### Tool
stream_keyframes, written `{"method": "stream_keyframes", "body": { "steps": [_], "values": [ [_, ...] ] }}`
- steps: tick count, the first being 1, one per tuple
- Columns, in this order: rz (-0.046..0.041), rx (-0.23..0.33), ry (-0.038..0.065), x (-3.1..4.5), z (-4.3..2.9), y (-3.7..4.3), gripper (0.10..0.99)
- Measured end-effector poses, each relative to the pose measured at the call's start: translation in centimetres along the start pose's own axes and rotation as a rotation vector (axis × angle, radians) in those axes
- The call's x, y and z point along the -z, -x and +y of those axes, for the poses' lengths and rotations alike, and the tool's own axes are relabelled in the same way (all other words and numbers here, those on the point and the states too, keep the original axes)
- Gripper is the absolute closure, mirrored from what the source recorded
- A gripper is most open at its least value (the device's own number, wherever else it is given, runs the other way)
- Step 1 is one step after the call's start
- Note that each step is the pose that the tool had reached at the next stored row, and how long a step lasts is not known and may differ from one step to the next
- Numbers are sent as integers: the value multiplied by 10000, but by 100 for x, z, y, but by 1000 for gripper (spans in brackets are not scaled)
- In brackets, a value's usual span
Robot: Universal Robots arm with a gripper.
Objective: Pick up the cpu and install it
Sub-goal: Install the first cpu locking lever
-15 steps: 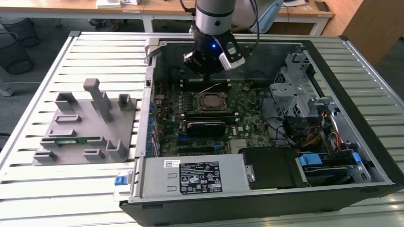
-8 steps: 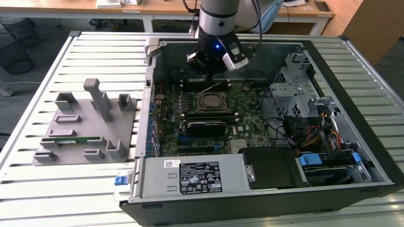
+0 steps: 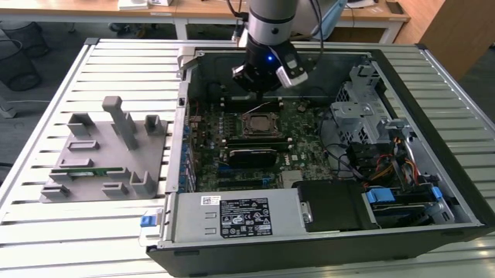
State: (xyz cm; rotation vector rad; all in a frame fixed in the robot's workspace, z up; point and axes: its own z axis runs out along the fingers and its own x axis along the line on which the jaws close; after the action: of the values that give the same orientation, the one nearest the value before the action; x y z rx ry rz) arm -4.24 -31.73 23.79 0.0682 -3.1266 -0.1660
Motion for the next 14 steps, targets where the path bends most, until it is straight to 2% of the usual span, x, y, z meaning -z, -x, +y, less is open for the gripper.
{"method": "stream_keyframes", "body": {
  "steps": [6,14],
  "values": [
    [23,250,-11,-53,3,18,980],
    [24,259,-10,-92,22,51,980]
  ]
}}
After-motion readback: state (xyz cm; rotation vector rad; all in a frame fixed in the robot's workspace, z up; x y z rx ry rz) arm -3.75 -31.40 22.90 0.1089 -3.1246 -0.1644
